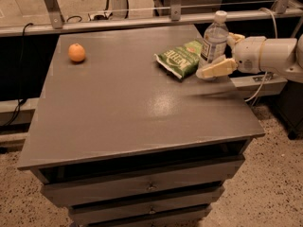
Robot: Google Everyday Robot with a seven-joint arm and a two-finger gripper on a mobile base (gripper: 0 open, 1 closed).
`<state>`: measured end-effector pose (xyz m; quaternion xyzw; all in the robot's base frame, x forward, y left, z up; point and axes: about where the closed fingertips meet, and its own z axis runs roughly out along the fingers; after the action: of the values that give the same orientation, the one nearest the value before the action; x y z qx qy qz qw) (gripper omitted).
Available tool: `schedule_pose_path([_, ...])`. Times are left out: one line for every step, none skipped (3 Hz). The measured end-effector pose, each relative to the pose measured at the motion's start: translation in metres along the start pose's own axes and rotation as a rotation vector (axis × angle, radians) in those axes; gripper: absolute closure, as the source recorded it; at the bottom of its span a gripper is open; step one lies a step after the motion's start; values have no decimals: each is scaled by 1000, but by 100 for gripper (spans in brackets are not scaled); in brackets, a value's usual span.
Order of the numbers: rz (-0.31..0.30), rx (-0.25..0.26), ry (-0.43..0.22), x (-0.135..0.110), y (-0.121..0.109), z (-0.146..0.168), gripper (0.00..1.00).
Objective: Move blue plastic bottle near green jalapeno chip bag
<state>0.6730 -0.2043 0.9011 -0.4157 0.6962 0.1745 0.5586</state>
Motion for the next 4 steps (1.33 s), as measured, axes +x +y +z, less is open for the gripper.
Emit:
schedule_pose_path([5,8,5,2,1,-4,0])
schedule_pose_path([-3,29,16,-1,2,-28,0])
schedule_pose_path([-14,50,29,-6,6,-55,0])
schedule_pose_path([-41,42,37,-15,8,-85,0])
